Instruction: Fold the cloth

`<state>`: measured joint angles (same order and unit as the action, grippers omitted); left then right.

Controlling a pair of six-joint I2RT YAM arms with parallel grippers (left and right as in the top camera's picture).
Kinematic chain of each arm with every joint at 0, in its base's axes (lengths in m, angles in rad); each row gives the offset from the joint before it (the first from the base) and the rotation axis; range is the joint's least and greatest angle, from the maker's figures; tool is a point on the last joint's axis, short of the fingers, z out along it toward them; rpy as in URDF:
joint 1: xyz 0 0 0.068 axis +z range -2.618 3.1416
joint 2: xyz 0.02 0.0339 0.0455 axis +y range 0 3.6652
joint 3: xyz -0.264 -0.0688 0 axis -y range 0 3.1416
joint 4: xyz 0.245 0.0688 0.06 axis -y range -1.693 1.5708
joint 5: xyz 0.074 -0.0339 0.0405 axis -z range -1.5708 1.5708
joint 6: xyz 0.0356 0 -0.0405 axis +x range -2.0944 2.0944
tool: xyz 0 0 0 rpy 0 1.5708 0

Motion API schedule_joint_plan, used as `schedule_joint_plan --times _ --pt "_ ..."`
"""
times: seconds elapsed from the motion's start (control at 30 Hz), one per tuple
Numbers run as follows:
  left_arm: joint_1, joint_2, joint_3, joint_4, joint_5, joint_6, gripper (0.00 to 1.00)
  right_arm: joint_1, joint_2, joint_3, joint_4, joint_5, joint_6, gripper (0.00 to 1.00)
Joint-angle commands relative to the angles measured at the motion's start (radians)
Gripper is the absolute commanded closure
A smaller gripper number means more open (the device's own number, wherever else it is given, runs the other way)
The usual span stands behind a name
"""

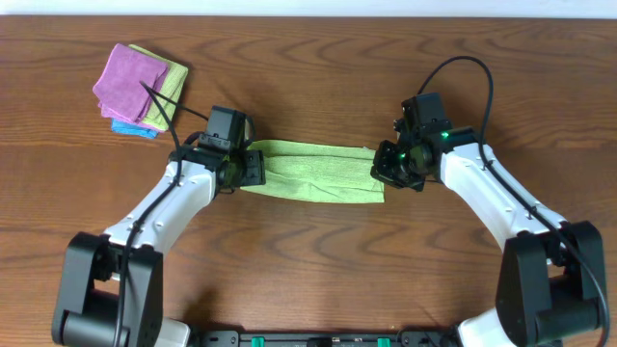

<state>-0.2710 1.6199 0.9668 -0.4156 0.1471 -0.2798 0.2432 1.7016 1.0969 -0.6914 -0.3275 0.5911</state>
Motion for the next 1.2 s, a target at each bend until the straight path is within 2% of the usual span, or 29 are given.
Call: schedule_joint_plan --times 0.0,0.03,0.07,0.13,0.2,0.3,0.43,0.63,0.83,1.17 --pt "0.003 -0.100 0.055 0.016 0.027 0.011 0.38 -0.006 0.006 0.016 -0.002 -0.017 -0.024 0.98" --pt "0.002 -0.130 0.056 0.045 0.044 0.011 0.50 -0.006 0.007 0.016 -0.001 -0.017 -0.024 0.98" --pt "0.001 -0.143 0.056 0.062 0.046 0.011 0.53 -0.006 0.007 0.016 -0.001 -0.017 -0.024 0.98" --pt "0.002 -0.153 0.056 0.085 0.046 0.010 0.52 -0.006 0.007 0.016 0.000 -0.017 -0.024 0.98" --pt "0.001 -0.142 0.055 0.087 0.059 0.010 0.59 -0.006 0.007 0.016 0.000 -0.017 -0.024 0.98" --pt "0.002 -0.096 0.055 0.083 0.121 -0.024 0.78 -0.006 0.007 0.016 0.000 -0.016 -0.024 0.99" --pt "0.002 -0.003 0.055 0.083 0.198 -0.043 0.94 -0.006 0.007 0.016 -0.001 -0.017 -0.024 0.98" --pt "0.001 0.107 0.055 0.044 0.218 -0.042 0.94 -0.006 0.007 0.016 -0.001 -0.017 -0.024 0.98" --pt "-0.001 0.165 0.051 -0.016 0.136 -0.042 0.94 -0.006 0.007 0.016 -0.001 -0.017 -0.024 0.99" --pt "-0.006 0.231 0.050 0.084 0.122 -0.058 0.94 -0.006 0.007 0.016 -0.001 -0.016 -0.032 0.98"
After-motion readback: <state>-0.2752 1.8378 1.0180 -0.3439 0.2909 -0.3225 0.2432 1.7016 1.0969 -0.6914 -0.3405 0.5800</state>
